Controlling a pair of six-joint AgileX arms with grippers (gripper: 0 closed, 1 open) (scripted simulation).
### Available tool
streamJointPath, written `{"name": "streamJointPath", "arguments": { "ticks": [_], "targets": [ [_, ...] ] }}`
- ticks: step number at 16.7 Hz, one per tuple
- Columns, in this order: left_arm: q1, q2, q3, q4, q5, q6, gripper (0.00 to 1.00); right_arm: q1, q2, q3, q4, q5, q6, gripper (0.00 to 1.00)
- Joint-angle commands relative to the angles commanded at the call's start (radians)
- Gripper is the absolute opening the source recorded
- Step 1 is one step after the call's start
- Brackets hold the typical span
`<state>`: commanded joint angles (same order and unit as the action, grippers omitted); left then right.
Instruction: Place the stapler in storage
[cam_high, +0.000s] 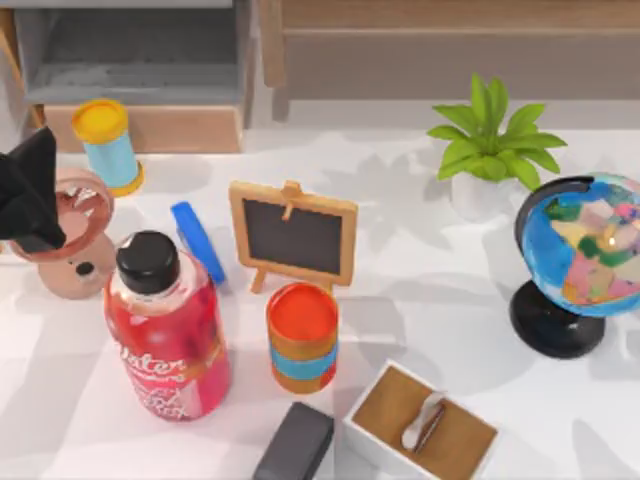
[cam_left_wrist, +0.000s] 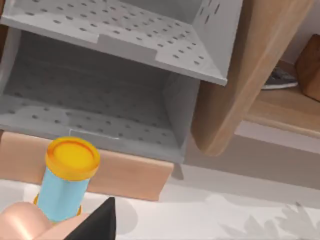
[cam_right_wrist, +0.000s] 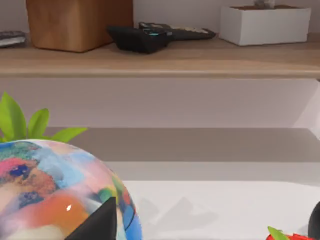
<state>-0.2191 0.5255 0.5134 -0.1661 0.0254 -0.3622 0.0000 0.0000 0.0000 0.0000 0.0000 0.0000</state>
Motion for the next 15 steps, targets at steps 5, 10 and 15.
{"name": "streamJointPath", "arguments": {
  "ticks": [5,10,15],
  "targets": [
    [-0.122,0.564,0.432,-0.260,-0.009,-0.200,1.00,0.000,0.000,0.000,0.000,0.000,0.000,1.00],
    [-0.186,1.139,0.836,-0.551,-0.031,-0.363,1.00,0.000,0.000,0.000,0.000,0.000,0.000,1.00],
    [-0.191,1.529,1.111,-0.782,-0.034,-0.470,1.00,0.000,0.000,0.000,0.000,0.000,0.000,1.00]
  ]
}}
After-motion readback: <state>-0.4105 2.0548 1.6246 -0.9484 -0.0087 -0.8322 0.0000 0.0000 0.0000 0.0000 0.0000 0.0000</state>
